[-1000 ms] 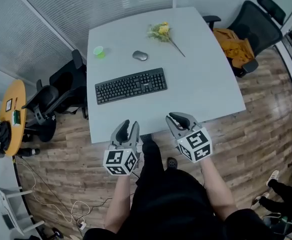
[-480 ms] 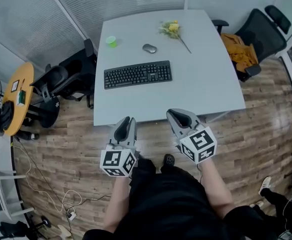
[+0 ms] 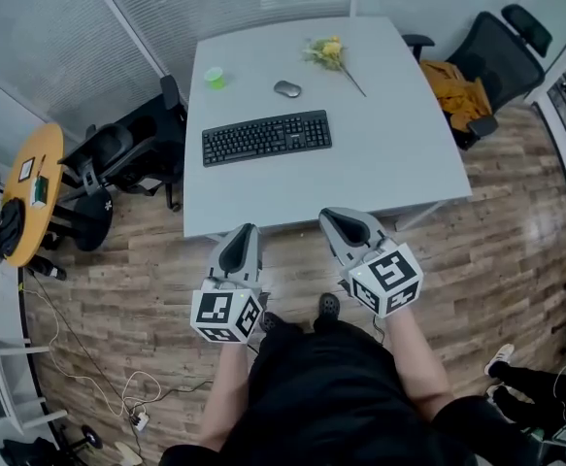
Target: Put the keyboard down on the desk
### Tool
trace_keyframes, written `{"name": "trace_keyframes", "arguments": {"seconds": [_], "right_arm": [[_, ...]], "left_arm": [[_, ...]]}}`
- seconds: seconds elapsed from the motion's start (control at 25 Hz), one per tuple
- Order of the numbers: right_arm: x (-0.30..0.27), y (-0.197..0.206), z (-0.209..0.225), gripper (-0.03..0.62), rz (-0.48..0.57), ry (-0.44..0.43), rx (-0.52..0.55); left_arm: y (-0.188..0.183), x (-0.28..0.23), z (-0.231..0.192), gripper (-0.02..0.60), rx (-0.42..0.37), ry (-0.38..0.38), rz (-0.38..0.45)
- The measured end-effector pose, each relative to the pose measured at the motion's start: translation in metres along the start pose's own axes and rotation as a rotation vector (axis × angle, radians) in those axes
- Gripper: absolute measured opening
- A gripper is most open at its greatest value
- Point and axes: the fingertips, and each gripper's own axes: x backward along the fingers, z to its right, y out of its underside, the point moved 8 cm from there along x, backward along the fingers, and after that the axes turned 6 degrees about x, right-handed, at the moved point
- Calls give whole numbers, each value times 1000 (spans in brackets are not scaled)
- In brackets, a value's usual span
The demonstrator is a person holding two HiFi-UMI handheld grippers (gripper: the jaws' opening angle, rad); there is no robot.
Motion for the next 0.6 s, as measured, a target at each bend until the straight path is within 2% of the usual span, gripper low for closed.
{"name": "trace_keyframes", "arguments": {"seconds": [0.16, 0.6], "right_arm": [[10, 6, -5, 9, -8, -7, 11], [19, 13, 1, 9, -22, -8, 13]], "left_arm": [[3, 6, 6, 2, 1, -1, -1], [6, 9, 17, -2, -3, -20, 3]]}}
